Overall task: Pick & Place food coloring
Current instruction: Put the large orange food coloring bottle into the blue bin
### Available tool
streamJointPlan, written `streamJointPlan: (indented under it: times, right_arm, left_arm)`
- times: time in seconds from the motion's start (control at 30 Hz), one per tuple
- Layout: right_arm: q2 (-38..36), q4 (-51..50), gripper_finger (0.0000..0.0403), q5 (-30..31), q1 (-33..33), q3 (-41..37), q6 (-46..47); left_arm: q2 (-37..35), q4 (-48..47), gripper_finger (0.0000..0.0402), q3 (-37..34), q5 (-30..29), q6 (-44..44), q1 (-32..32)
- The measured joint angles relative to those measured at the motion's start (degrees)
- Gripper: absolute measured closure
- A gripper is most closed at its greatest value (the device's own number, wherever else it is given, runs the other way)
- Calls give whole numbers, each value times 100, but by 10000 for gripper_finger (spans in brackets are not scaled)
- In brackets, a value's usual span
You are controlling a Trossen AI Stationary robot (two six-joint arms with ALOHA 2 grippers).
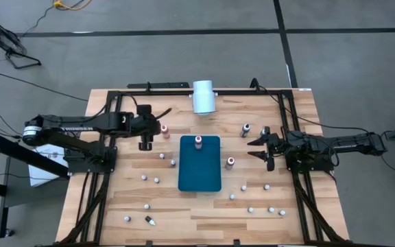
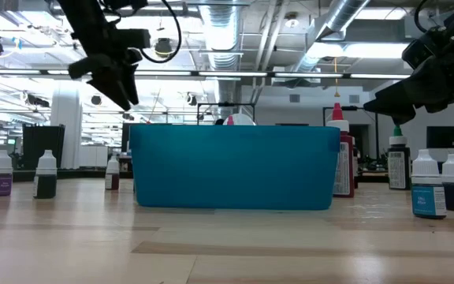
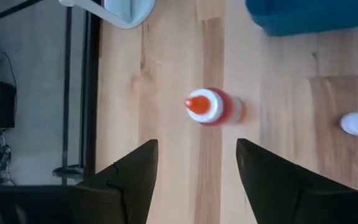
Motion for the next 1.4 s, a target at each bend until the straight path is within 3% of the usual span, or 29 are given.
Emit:
streamJointPlan:
  times: [0.67,1.17,1.4]
  right_arm:
    - [47,-9,219,1,0,2,-1]
    - [47,-1,219,2,-1,2,0]
    - [46,0,219,3,0,2,0]
  left_arm:
    - [774,764,191,4,824,603,739]
    - [860,672,191,37,1540,453,1168]
    - [1272,68,191,640,1671,294,1182]
